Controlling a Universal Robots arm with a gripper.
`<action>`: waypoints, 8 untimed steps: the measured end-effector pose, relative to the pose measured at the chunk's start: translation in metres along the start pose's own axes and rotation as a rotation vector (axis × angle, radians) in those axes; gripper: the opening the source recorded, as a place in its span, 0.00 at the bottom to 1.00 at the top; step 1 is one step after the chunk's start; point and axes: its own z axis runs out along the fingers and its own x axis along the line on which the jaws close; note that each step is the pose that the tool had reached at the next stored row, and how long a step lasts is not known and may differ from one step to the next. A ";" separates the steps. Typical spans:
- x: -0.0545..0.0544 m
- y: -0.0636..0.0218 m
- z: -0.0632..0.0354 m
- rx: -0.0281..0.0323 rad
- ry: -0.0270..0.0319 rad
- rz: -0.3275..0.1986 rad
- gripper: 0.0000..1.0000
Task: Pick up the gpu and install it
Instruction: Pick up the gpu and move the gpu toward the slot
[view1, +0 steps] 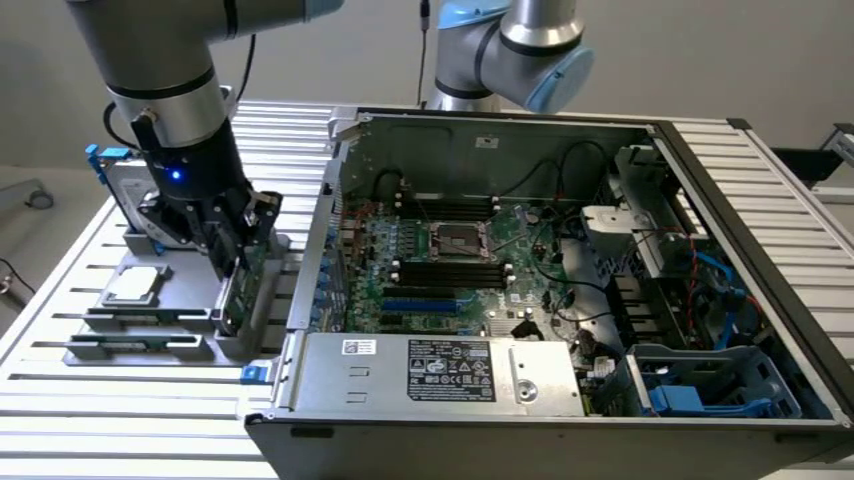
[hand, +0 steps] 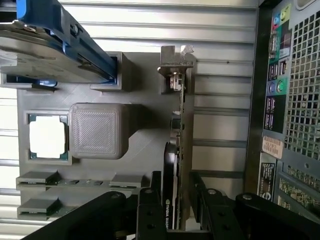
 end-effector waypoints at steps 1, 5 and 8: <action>0.000 0.0000 0.0002 0.0000 -0.0002 0.000 0.36; 0.001 0.0001 0.0010 -0.0011 -0.0005 0.000 0.36; 0.001 0.0001 0.0014 -0.0049 -0.0007 0.000 0.36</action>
